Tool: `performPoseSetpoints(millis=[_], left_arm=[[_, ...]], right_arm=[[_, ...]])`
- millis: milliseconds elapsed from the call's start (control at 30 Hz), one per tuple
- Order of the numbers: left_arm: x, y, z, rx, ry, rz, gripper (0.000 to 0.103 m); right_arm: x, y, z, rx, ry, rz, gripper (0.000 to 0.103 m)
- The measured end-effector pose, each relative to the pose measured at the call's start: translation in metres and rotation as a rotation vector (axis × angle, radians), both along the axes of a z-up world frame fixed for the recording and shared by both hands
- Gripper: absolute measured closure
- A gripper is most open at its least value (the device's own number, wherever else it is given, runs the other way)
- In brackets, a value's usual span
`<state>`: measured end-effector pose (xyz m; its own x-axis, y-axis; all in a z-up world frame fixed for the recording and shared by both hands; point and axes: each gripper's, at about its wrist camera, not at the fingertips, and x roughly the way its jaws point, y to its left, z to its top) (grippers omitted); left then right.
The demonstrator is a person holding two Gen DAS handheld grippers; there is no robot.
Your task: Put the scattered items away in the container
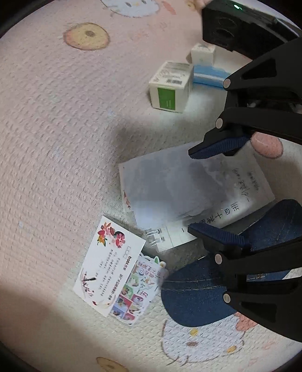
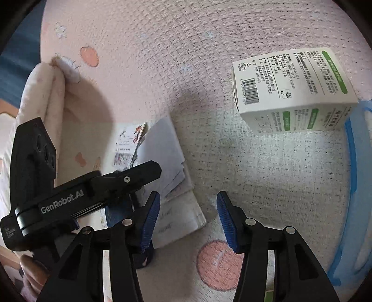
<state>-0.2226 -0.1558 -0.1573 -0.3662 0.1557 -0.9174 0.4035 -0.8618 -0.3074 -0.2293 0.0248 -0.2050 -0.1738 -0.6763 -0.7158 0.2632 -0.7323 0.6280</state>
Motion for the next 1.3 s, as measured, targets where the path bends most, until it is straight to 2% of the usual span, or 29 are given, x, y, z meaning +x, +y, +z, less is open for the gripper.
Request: performPoseSetpoints(millis=[33,67,100,133,167,233,300,333,367,400,433,467,500,533,567,633,733,767,867,933,967,1000,1033,1167,1300], left_arm=[[0.0,0.002,0.0,-0.008,-0.002,-0.005,0.042],[0.0,0.004,0.0,-0.013,0.001,-0.011,0.042],[0.002,0.007,0.0,-0.016,0.004,-0.029,0.043],[0.003,0.01,0.0,-0.018,0.008,-0.049,0.046],[0.007,0.013,0.0,-0.005,0.01,-0.07,0.052],[0.014,0.023,-0.002,0.089,0.016,-0.126,0.059],[0.02,0.042,-0.014,0.286,-0.022,-0.206,0.072],[0.025,0.047,-0.019,0.329,-0.037,-0.19,0.073],[0.027,0.054,-0.022,0.348,-0.037,-0.186,0.078],[0.031,0.062,-0.026,0.372,-0.038,-0.205,0.078],[0.031,0.068,-0.034,0.397,-0.05,-0.217,0.078],[0.035,0.07,-0.039,0.408,-0.038,-0.193,0.086],[0.039,0.07,-0.038,0.386,-0.019,-0.165,0.095],[0.047,0.072,-0.037,0.386,-0.018,-0.159,0.095],[0.049,0.073,-0.034,0.384,-0.017,-0.158,0.095],[0.051,0.082,-0.029,0.342,-0.002,-0.183,0.095],[0.055,0.088,-0.011,0.247,0.033,-0.226,0.094],[0.058,0.076,-0.005,0.234,0.045,-0.232,0.094],[0.062,0.067,0.011,0.189,0.086,-0.211,0.092],[0.058,0.052,0.017,0.165,0.097,-0.207,0.082],[0.054,0.044,0.018,0.14,0.094,-0.2,0.063],[0.048,0.038,0.016,0.111,0.087,-0.184,0.041],[0.044,0.032,0.016,0.089,0.078,-0.161,0.035],[0.025,0.0,0.009,0.048,0.061,-0.083,0.035],[0.009,-0.003,0.005,0.007,0.066,-0.133,0.035]], right_arm=[[-0.002,0.001,-0.001,-0.008,-0.017,-0.018,0.054],[-0.002,0.002,-0.001,-0.012,-0.025,-0.025,0.06],[-0.001,0.001,-0.002,-0.01,-0.028,0.0,0.084],[0.002,-0.001,-0.004,0.028,-0.025,0.03,0.089],[0.007,-0.002,-0.004,0.04,-0.003,0.055,0.091],[0.016,0.007,-0.004,0.019,-0.007,0.043,0.094],[0.025,0.012,-0.003,0.02,-0.034,0.031,0.094],[0.033,0.012,-0.002,0.071,-0.021,0.052,0.094],[0.041,0.011,0.001,0.121,0.006,0.067,0.098],[0.056,0.015,0.008,0.189,0.063,0.057,0.1],[0.065,0.019,0.01,0.222,0.08,0.044,0.1],[0.072,0.026,0.01,0.213,0.068,0.034,0.1],[0.081,0.037,0.01,0.149,0.028,0.021,0.1],[0.089,0.048,0.012,0.096,0.017,-0.01,0.1],[0.097,0.058,0.014,0.084,0.031,-0.033,0.1],[0.103,0.068,0.021,0.122,0.086,-0.049,0.1],[0.097,0.073,0.025,0.137,0.099,-0.069,0.1],[0.094,0.075,0.027,0.131,0.098,-0.075,0.1],[0.086,0.07,0.03,0.151,0.123,-0.075,0.1],[0.083,0.074,0.03,0.153,0.125,-0.067,0.1],[0.079,0.071,0.029,0.14,0.115,-0.069,0.1],[0.074,0.073,0.029,0.112,0.104,-0.077,0.1],[0.071,0.071,0.029,0.094,0.099,-0.089,0.1],[0.058,0.066,0.028,0.057,0.075,-0.101,0.099],[0.047,0.044,0.022,0.121,0.072,-0.056,0.097]])
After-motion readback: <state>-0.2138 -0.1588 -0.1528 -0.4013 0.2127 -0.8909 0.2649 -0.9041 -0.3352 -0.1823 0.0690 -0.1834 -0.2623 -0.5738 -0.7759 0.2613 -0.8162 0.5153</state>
